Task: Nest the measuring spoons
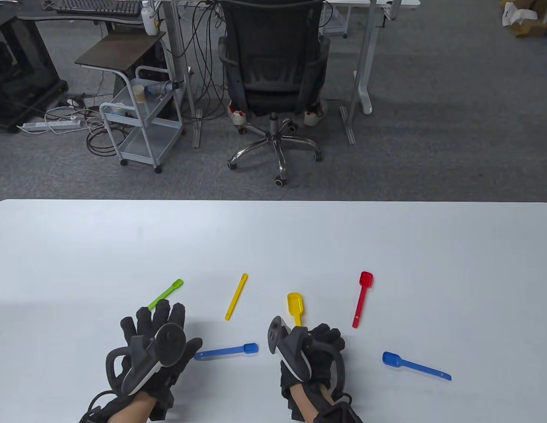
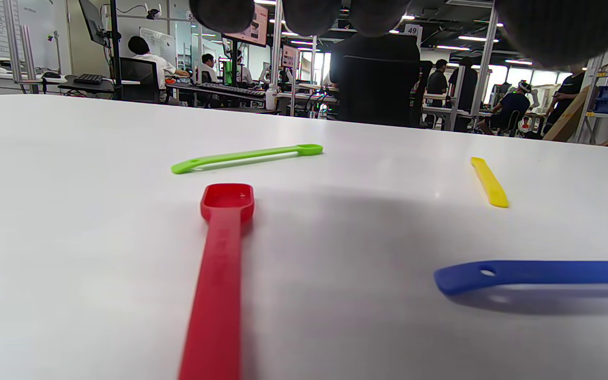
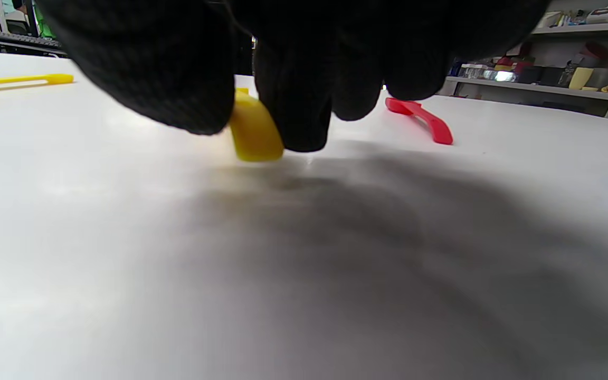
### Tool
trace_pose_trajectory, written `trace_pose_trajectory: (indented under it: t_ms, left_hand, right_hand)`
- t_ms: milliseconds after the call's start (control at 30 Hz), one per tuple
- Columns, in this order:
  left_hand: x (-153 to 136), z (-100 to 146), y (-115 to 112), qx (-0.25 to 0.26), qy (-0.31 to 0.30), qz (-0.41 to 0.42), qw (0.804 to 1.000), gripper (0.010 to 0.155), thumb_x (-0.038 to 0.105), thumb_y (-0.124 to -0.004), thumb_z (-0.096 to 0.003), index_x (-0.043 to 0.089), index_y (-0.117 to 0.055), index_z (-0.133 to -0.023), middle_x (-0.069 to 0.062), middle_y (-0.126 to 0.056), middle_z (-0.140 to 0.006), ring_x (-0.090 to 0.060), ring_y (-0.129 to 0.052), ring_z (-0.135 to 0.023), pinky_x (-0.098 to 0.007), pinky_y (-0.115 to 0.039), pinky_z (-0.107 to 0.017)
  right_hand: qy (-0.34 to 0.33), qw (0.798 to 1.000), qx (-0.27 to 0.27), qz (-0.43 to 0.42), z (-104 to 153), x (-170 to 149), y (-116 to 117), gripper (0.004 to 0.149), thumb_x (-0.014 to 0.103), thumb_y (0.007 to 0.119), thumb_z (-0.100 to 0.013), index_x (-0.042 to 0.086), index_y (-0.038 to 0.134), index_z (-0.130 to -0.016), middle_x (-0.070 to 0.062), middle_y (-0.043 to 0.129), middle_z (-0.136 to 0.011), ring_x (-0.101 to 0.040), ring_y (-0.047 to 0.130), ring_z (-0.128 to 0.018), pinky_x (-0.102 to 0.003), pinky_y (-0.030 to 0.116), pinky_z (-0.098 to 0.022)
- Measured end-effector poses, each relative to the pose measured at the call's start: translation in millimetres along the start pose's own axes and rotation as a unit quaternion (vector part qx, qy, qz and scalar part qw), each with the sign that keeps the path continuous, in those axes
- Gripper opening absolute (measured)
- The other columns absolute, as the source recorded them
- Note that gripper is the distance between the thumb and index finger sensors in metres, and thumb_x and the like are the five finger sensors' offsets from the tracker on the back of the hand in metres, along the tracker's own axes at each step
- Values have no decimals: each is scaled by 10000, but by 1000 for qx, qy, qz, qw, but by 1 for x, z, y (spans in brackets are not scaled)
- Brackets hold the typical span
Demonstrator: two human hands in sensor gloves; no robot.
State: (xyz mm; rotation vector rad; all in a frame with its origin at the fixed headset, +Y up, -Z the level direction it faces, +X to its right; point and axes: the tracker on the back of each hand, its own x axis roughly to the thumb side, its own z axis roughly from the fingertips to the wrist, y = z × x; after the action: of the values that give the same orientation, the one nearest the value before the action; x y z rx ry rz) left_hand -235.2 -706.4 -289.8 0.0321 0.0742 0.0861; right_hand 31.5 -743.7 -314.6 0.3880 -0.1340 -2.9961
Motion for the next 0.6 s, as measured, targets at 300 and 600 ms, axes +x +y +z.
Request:
trace_pose_trajectory:
  t_ms: [300,600]
  left_hand:
    - [1,0,-1,-4,-1,-3,1000,868,711,-776,-403,335,-553,-1154,-43,-519,-1260,-528,-578,-1155,-713,-361,-799]
    - [2,0,-2,-4,-2,-2,1000,871,711,-776,-403,333,-552,-1155,-44,-517,-1261,-529,-576,-1155,-714,-362,-797]
  right_hand:
    - [-9,1000,-1,0,3,10,3,460,418,814,-488,54,923,-748,-288,706,-1130,-615,702,-943,-702,596,-647]
    - [-14,1000,15,2,-1,10,6,622,500,768,-499,67,814,-944,-301,640,-1166,-624,674,-960,-706,579,-658]
